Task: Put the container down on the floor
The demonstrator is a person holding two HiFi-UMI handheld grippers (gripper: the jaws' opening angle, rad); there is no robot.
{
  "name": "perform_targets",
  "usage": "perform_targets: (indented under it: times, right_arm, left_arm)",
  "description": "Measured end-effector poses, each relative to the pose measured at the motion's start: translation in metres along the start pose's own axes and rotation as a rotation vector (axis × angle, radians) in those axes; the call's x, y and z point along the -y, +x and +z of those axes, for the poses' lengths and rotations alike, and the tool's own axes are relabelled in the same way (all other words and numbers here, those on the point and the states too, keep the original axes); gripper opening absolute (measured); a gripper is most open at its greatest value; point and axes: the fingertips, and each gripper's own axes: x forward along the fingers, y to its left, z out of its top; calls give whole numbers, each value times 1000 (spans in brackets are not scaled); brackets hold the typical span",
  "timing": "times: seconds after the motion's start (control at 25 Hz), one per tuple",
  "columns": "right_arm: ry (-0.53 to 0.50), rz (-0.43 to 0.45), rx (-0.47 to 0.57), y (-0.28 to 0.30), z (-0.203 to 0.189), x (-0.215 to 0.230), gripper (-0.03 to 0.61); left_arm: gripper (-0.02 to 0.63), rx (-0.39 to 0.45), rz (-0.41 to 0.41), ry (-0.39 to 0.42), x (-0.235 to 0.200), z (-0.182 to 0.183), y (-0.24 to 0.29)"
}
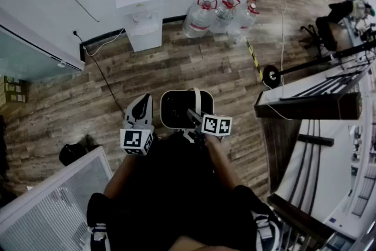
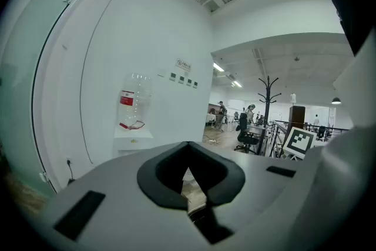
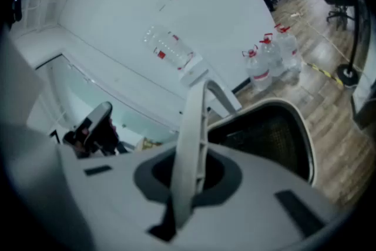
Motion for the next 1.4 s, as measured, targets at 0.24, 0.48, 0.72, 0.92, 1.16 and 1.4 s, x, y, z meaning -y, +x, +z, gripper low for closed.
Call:
perform_targets:
  times: [0.24, 0.48, 0.72, 0.92, 1.16, 1.4]
  right_arm:
    - [9, 2, -3, -2, -3, 4, 34]
    - [14, 12, -9, -4, -2, 6, 34]
    - [23, 44, -8, -12, 5, 10, 34]
    - [6, 66, -21, -19, 15, 18, 35]
    - [-32, 92, -51, -29, 28, 37, 35]
    - [-35, 83, -56, -29, 42, 62, 35]
  left_arm:
    - [28, -5, 0, 7, 3, -2, -2]
    - [28, -7, 5, 11, 7, -3, 0]
    - [28, -5, 18, 17, 22, -2, 5]
    - [28, 3, 44, 14, 39, -2, 14]
    - [28, 13, 80, 22, 62, -6, 27]
    - [28, 18, 108, 24, 69, -5, 33]
